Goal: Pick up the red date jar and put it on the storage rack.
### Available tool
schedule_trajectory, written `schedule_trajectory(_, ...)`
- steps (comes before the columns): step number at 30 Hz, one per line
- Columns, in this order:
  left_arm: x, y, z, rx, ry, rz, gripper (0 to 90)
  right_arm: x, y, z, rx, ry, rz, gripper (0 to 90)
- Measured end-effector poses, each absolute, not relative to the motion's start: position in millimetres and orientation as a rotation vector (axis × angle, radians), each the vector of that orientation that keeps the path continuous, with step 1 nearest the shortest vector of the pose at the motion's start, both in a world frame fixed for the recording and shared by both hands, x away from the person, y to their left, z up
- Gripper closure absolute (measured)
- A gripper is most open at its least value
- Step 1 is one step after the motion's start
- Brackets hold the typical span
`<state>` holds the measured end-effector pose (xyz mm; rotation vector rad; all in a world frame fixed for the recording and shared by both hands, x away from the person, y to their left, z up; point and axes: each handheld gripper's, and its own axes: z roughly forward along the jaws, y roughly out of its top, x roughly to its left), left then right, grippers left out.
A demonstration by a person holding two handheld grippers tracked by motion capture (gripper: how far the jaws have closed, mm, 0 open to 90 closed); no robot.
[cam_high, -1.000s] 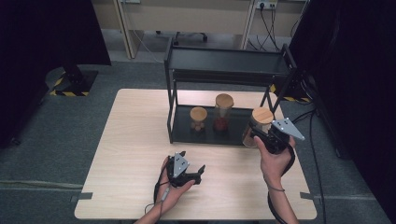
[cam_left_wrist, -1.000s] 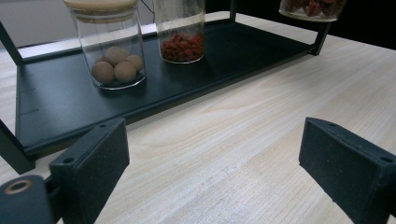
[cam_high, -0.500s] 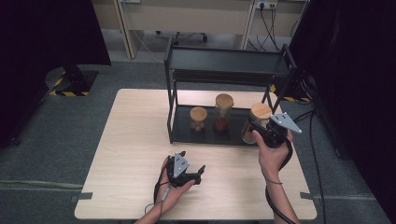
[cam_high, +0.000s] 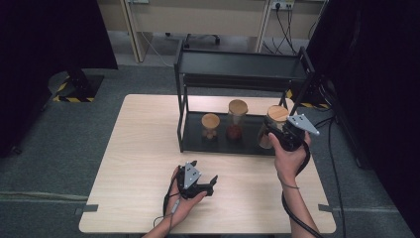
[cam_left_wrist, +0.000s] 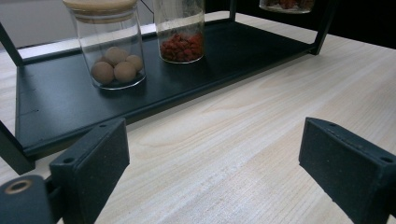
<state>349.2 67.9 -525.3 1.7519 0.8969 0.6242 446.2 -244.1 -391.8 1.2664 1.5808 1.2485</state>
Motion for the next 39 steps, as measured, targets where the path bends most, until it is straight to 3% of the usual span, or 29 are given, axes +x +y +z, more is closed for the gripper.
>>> schedule_trajectory(39,349,68,-525,1.752,0.896,0.620,8.1,491,-238,-404,1.336,1.608,1.188,25.5)
